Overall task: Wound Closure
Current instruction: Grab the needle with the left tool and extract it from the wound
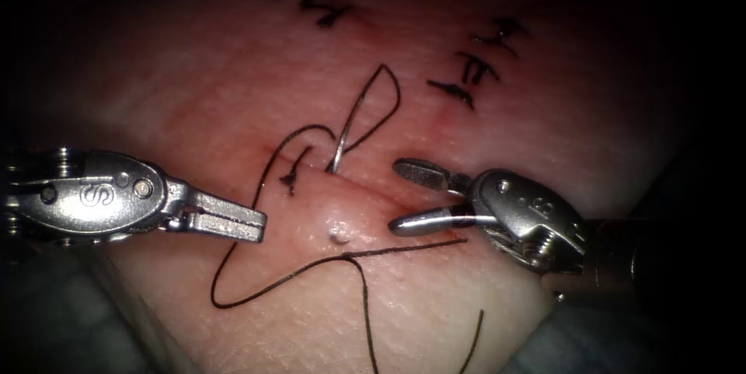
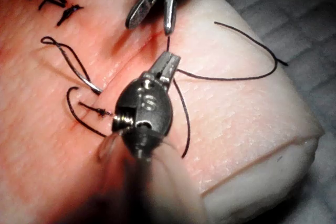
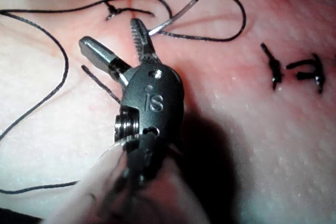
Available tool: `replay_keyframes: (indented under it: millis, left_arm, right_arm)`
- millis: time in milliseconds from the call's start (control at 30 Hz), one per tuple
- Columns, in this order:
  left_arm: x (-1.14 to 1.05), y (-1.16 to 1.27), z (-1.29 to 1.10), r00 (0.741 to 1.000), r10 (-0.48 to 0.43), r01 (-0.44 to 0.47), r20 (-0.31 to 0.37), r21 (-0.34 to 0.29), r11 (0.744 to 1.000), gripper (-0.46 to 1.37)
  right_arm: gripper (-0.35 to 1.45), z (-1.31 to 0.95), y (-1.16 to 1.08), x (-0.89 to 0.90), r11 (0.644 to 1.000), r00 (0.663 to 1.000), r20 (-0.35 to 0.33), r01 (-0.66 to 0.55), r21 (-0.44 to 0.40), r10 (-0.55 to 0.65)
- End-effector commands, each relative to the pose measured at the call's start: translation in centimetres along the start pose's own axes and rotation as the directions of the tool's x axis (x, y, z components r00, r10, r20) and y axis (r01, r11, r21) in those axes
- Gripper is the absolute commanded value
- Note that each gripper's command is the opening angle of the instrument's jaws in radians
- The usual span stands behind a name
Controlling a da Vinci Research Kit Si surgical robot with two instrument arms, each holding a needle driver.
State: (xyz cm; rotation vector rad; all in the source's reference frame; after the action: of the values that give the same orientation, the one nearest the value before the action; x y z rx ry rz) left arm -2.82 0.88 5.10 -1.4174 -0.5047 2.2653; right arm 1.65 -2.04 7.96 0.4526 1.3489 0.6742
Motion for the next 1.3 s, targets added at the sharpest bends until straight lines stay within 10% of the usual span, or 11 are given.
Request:
replay_keyframes:
  millis: [33,200,633,1300]
  left_arm:
    - [0.0,0.0,0.0,1.0,0.0,0.0,0.0,-0.009,1.0,-0.35]
    - [0.03,-0.02,0.0,1.0,-0.003,0.003,0.0,-0.01,1.0,-0.35]
    - [-0.21,-0.19,0.32,0.994,0.069,-0.071,0.089,0.028,0.997,0.61]
    - [-0.77,-0.65,0.84,0.99,0.106,-0.115,0.097,0.082,0.99,0.58]
  right_arm:
    - [0.74,0.0,0.0,0.01,1.0,1.0,0.0,0.0,0.001,0.0]
    - [0.8,0.0,0.0,0.01,1.0,1.0,0.0,0.0,0.001,0.0]
    - [0.83,-0.09,-0.03,0.03,1.0,1.0,0.002,-0.002,0.009,0.002]
    - [0.84,-0.16,-0.21,0.03,1.0,1.0,0.003,-0.001,0.016,0.001]
